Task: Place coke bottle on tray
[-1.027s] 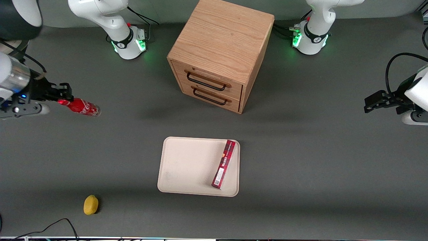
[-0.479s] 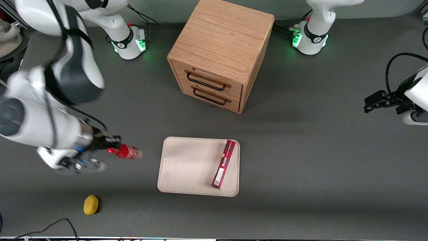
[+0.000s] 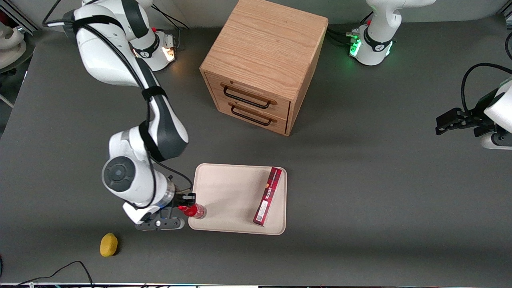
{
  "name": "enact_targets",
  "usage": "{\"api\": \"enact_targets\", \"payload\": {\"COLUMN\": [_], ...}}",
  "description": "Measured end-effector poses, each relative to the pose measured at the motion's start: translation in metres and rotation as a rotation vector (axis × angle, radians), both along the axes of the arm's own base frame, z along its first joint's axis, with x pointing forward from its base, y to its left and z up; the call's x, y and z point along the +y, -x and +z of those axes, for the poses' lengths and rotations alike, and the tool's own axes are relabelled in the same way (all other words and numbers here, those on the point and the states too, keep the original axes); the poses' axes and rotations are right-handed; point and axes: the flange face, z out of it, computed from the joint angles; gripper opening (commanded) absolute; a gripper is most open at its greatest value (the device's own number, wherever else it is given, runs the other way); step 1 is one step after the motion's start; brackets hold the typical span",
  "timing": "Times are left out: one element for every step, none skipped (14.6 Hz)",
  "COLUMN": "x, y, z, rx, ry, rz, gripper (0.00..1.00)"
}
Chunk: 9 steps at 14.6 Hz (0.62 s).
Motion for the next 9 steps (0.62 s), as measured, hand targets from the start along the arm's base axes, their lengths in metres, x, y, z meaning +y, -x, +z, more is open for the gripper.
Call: {"api": "enact_targets", "payload": {"x": [0.003,0.005,0.004,0.003,0.003,0.003,0.002,0.001,0.0], "y": [0.001,0.001,0.0,0.0,0.0,0.0,-0.001,-0.001,0.0], "z": [-0.006,-0.011,-0.015,-0.019,-0.019,-0.02,-0.02,-0.019,-0.018], "rx": [0.004,0.009,0.014,0.018,0.017,0.017,0.017,0.018,0.02], "ry": [0.002,0.005,0.008,0.012,0.012,0.012,0.013,0.014,0.015], "rz": [0.002,0.003,0.002,0.001,0.0,0.0,-0.001,-0.001,-0.003], "gripper": [0.0,0.08,0.23,0.44,0.88,1.0,1.0,1.0,1.0]}}
